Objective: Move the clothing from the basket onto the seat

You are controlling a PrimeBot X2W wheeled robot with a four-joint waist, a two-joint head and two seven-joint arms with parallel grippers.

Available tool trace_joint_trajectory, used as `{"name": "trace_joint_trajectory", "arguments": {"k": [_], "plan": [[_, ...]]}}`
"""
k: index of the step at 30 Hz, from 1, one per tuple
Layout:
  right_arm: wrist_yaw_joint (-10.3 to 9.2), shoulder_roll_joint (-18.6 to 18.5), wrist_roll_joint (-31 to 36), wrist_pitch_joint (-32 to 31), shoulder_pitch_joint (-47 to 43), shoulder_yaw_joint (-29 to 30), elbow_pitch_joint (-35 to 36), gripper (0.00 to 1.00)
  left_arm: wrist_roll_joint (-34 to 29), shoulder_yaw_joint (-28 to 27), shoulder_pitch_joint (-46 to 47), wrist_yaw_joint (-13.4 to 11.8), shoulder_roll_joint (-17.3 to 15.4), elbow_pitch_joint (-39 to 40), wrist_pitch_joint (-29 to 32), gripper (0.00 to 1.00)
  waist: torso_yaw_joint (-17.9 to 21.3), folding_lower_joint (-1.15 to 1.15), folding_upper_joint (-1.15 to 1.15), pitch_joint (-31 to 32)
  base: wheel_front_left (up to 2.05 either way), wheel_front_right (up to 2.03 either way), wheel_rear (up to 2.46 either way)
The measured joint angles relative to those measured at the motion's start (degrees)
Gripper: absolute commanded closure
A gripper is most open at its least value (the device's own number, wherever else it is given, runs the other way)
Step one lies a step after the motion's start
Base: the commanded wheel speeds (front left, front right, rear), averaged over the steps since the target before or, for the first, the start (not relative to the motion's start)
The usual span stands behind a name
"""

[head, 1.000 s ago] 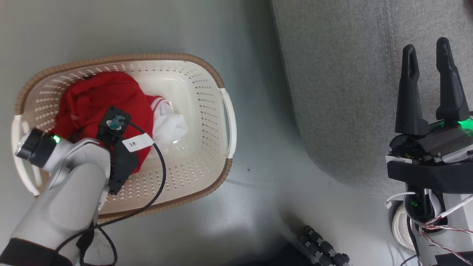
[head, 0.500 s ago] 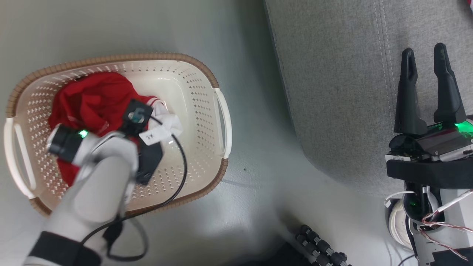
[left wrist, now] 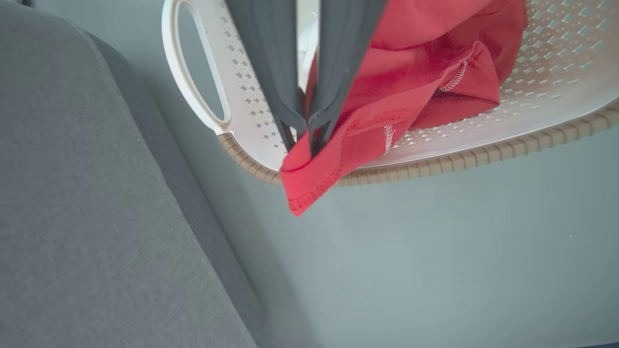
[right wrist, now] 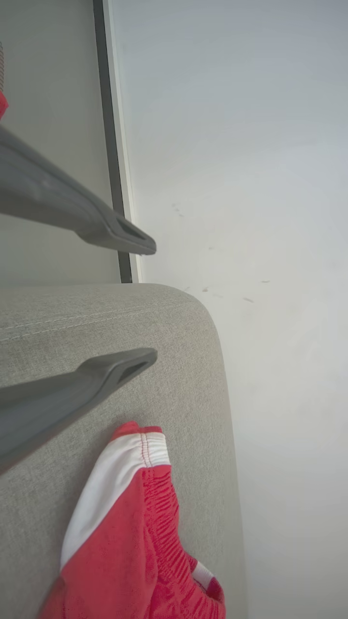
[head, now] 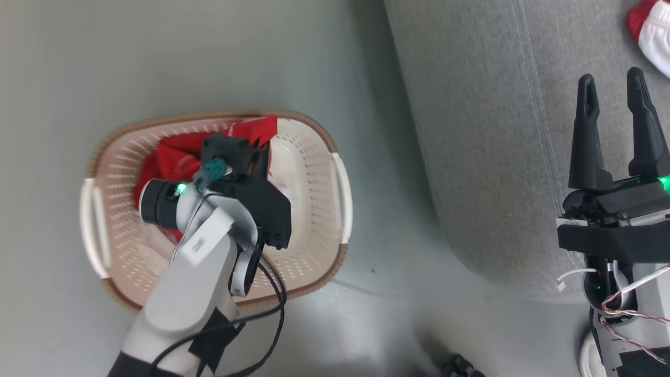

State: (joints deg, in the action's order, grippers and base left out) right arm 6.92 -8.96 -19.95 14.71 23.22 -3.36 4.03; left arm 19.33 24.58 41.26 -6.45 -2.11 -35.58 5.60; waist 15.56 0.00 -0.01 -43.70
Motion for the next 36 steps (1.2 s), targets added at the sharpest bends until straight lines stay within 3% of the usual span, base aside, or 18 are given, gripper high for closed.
{"name": "trace_joint_trajectory", "arguments": {"k": [7,16,25,36], "plan": [[0.14,-1.2,2.5,0.0,-0.3,-1.8,-0.9,0.00,3.7,0.6,-3.2,2.0,-0.2,7.2,-8.5,1.00,-3.3,0.00,0.00,5.2,0.00,0.00,0.00],[0.16,-2.1,4.9,0.0,-3.6,-7.9,-3.7,0.00,5.4,1.9,-7.6,2.9,-0.4,13.3,-14.3,1.00,-8.0,-0.01,0.00,13.4,0.00,0.00,0.00],[0.16,-4.8,6.1,0.0,-6.1,-13.7,-5.1,0.00,5.4,1.9,-12.6,2.9,-1.0,18.3,-15.9,1.00,-11.3,-0.01,0.00,21.3,0.00,0.00,0.00],[0.18,-6.2,6.8,0.0,-4.1,-28.9,-6.2,0.00,5.8,3.0,-18.6,2.9,-2.8,25.8,-15.6,1.00,-13.9,-0.01,0.00,31.1,0.00,0.00,0.00]]}}
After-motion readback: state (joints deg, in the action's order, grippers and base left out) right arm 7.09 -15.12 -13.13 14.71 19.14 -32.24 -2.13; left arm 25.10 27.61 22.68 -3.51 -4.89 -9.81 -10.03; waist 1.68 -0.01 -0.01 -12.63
